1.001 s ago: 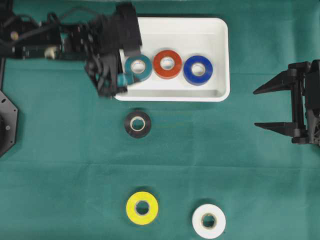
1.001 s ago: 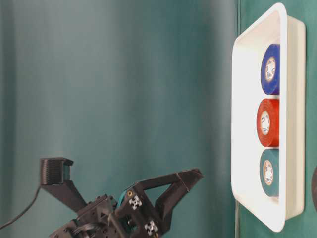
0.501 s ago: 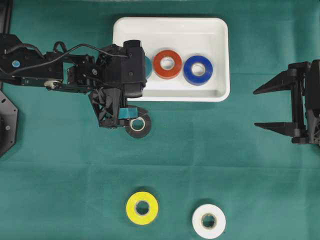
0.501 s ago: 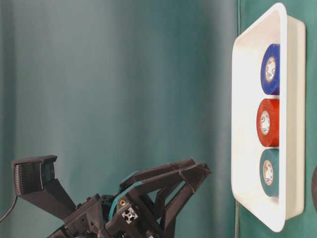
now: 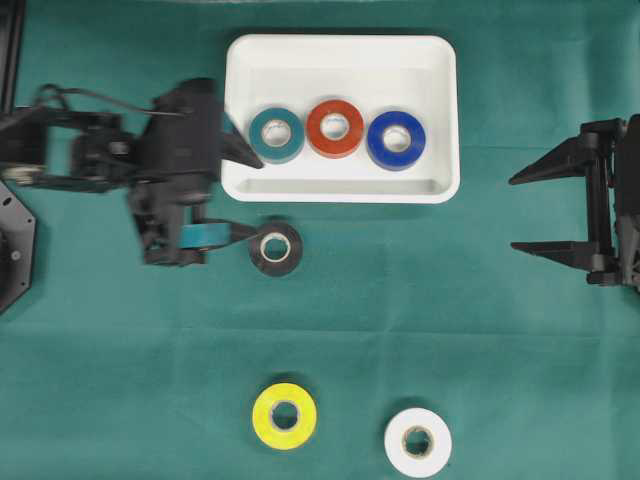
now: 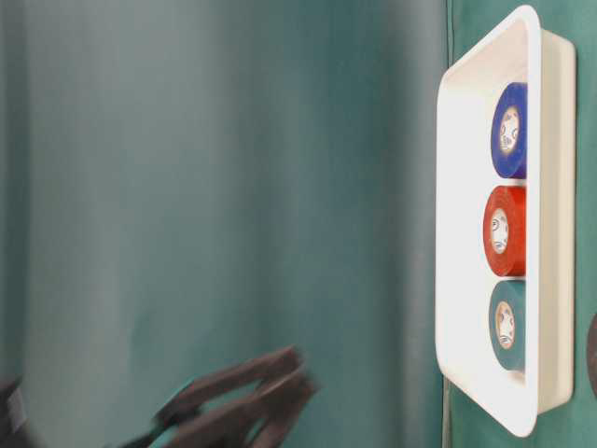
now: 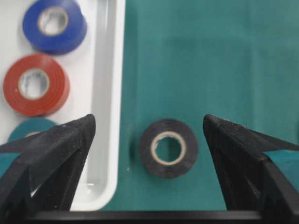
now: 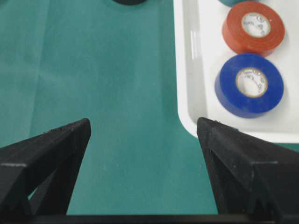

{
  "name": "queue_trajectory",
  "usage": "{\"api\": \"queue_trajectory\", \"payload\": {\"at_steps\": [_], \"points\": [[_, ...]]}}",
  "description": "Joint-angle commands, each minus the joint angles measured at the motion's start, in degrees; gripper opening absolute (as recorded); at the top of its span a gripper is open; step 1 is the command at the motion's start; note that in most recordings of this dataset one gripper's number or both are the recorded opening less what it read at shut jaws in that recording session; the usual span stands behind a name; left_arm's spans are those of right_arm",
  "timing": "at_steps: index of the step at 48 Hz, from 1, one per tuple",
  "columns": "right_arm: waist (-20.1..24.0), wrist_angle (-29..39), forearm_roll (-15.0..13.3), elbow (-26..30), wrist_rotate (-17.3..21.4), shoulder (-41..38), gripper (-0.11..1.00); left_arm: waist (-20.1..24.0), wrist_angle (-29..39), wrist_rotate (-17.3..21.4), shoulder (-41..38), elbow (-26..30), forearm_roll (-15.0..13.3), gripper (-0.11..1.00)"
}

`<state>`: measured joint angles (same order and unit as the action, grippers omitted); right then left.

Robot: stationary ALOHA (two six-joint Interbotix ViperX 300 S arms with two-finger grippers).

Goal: Pick up the tape from a random location and place it into the white case.

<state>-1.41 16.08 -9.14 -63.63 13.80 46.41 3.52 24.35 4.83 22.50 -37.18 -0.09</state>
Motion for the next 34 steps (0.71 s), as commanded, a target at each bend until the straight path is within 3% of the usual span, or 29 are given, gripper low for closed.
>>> {"api": "queue_trajectory", "payload": {"at_steps": [1,18,34], "points": [[0.0,-0.18,-0.18,1.58,-0.09,0.26,0.87,-0.97,-2.55,-0.09,5.54,-1.85,-0.09,1.0],[0.0,-2.72,-1.32,2.11,-0.09,1.67,0.87,-3.16,-10.99,-0.18,20.13,-12.22,-0.18,1.0],[-0.79,-4.31,-2.2,2.2,-0.09,2.81,0.87,-4.31,-20.13,-0.18,25.93,-23.2,-0.26,0.99]]}}
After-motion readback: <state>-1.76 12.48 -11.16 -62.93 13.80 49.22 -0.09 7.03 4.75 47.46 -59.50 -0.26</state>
